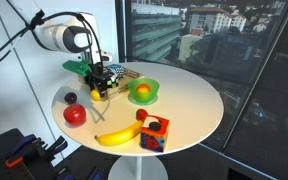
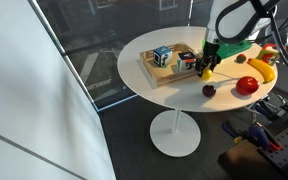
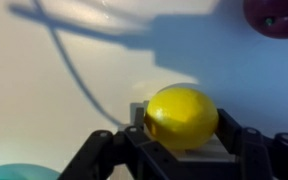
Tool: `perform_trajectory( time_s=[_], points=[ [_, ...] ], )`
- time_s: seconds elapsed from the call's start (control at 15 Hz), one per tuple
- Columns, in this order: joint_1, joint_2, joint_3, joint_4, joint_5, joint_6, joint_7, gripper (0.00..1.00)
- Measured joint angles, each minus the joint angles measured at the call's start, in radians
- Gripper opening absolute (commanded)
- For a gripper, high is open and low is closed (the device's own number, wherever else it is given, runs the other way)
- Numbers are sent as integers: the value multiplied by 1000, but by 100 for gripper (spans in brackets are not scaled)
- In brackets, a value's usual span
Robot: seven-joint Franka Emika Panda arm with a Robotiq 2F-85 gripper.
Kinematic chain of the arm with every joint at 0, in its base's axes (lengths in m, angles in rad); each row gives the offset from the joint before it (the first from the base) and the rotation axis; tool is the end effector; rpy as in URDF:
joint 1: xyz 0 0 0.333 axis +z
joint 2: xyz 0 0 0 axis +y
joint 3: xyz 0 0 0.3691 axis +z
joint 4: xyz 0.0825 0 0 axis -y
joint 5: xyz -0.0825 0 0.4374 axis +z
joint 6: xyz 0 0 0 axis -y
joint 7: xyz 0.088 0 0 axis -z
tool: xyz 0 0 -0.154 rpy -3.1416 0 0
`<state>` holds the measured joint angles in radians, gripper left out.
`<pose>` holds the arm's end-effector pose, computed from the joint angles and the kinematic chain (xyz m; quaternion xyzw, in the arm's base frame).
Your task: Put the yellow circular fruit on the table in the green bowl
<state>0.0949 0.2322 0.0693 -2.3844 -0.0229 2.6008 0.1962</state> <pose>0.5340 0.0898 0.1810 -0.9999 0.0070 0.0078 0.0008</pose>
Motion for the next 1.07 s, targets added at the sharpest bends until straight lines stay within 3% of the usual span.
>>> perform_trajectory(
  time_s=[0.4, 1.07],
  points=[
    [2, -9, 7, 10, 27, -21, -28, 43],
    [-27, -134, 2, 14, 105, -188, -114, 43]
  ],
)
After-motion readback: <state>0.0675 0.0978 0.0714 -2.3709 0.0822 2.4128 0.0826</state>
